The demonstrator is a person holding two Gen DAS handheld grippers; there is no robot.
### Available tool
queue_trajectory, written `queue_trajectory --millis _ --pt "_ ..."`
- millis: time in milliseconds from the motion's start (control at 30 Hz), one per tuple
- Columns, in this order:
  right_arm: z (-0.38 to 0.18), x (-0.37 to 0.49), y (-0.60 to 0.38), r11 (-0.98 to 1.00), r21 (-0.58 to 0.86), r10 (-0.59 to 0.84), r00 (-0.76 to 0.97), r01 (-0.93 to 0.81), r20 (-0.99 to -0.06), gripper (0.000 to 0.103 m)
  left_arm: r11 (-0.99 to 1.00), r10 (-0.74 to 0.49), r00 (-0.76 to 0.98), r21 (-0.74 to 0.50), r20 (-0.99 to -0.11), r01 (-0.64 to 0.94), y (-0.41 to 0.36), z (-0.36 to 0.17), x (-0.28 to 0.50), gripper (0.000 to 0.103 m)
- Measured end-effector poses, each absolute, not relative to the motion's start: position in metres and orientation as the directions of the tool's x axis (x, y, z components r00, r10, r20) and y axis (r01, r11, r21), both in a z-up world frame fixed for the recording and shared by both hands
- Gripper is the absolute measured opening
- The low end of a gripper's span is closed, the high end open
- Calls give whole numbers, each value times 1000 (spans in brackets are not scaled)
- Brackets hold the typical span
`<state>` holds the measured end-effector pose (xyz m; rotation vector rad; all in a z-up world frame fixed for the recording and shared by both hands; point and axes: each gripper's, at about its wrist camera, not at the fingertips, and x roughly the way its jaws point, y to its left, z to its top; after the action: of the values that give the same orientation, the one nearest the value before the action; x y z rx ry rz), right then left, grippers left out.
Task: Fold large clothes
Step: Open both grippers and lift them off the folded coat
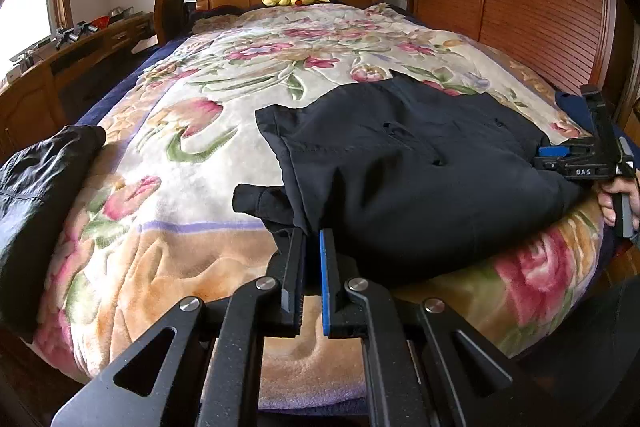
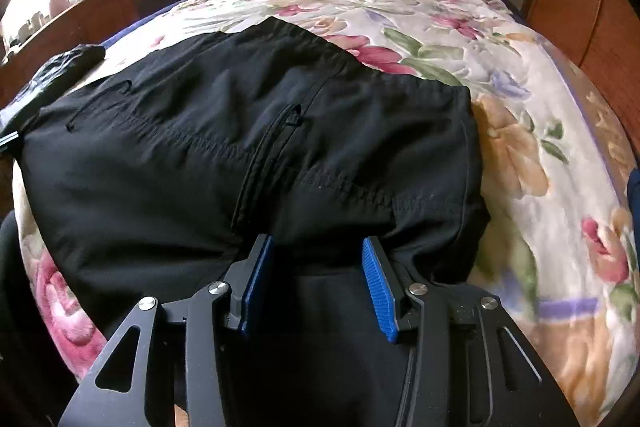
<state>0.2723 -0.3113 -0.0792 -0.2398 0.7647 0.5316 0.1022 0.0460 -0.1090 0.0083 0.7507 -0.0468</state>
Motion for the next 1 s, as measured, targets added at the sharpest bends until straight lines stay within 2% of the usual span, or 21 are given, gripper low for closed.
queue_trajectory --millis 167,333,467,567,800,1000 --pt "-76 266 -304 843 -62 341 620 -535 -707 47 999 -51 717 -34 -695 38 49 -109 99 6" --pt "-74 262 -305 839 -76 336 623 -538 -707 48 999 -47 702 -51 -711 15 54 -111 94 14" --pt "-71 260 -306 844 -79 331 631 -530 -702 48 996 -70 695 -85 -716 12 58 -111 90 37" --pt "-71 259 -306 847 -84 327 638 -526 -697 48 994 -83 678 -106 -730 7 60 -119 91 43" --pt "-63 251 -309 856 -88 326 663 -510 -673 48 989 -90 668 -143 -739 -24 63 -128 101 44" --pt "-49 229 -305 828 -67 403 673 -557 -620 48 981 -126 671 -194 -730 -26 67 -127 108 44"
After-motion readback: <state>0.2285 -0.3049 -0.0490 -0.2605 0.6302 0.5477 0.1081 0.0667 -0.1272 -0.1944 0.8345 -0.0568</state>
